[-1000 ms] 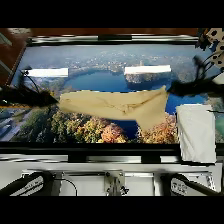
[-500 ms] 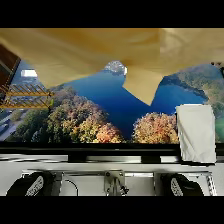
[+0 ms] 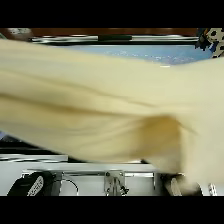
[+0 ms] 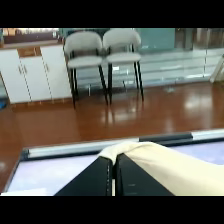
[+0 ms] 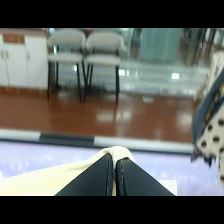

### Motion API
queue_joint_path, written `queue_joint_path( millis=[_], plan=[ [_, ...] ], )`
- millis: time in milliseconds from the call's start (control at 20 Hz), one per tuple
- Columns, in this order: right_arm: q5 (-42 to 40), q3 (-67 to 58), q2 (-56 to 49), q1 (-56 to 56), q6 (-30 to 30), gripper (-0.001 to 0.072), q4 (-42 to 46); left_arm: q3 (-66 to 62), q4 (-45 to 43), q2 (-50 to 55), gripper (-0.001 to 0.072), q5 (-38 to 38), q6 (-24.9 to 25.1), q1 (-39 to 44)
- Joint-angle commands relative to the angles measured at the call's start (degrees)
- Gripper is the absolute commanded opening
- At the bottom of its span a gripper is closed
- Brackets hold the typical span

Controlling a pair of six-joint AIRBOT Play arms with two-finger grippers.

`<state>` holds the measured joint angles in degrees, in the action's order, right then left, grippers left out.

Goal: Fold the shirts.

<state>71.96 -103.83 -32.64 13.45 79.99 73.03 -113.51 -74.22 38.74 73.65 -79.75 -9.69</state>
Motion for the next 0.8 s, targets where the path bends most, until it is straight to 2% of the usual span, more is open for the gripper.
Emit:
queue_joint_path(
  millis=[0, 100, 150, 250, 350, 450, 500, 600, 650, 750],
  plan=[
    [15.3, 0.0, -3.9, 0.0, 1.5, 0.0064, 3.1, 6.8, -1.4, -0.2, 0.0035, 6.0, 1.1, 0.0],
    [24.7, 2.7, -9.4, 0.0, 1.5, 0.0064, 3.5, 15.5, -1.5, -0.2, 0.0034, 7.5, 2.1, 0.0],
    [26.5, 6.9, -11.8, 0.0, 2.1, 0.0064, 4.0, 21.2, -1.5, 0.0, 0.0035, 7.5, 2.1, 0.0],
    [23.2, 19.2, -15.4, -0.1, 2.4, 0.0064, 3.1, 32.3, -1.5, 2.1, 0.0034, 7.4, 2.1, 0.0],
    [10.5, 30.9, -19.6, -0.1, 2.1, 0.0064, -1.0, 40.2, -1.5, 7.3, 0.0034, 5.1, 2.1, 0.0],
    [-4.3, 35.3, -27.0, -0.1, 1.8, 0.0064, -6.4, 42.7, -1.3, 16.2, 0.0034, 0.2, 2.1, 0.0],
    [-9.7, 35.0, -31.1, -0.1, 1.2, 0.0064, -10.1, 42.1, -0.5, 20.9, 0.0034, -2.3, 2.1, 0.1],
    [-19.5, 32.9, -38.9, -2.0, -6.1, 0.0064, -16.9, 38.9, 1.8, 30.5, 0.0034, -7.0, 2.1, 0.1],
    [-24.0, 30.9, -42.5, -4.3, -8.6, 0.0064, -16.9, 36.6, 2.9, 35.0, 0.0034, -8.7, 2.1, 0.1],
    [-32.3, 28.3, -48.2, -8.4, -8.9, 0.0064, -15.7, 31.1, 6.1, 44.0, 0.0034, -9.8, 2.1, 0.5]
  ],
)
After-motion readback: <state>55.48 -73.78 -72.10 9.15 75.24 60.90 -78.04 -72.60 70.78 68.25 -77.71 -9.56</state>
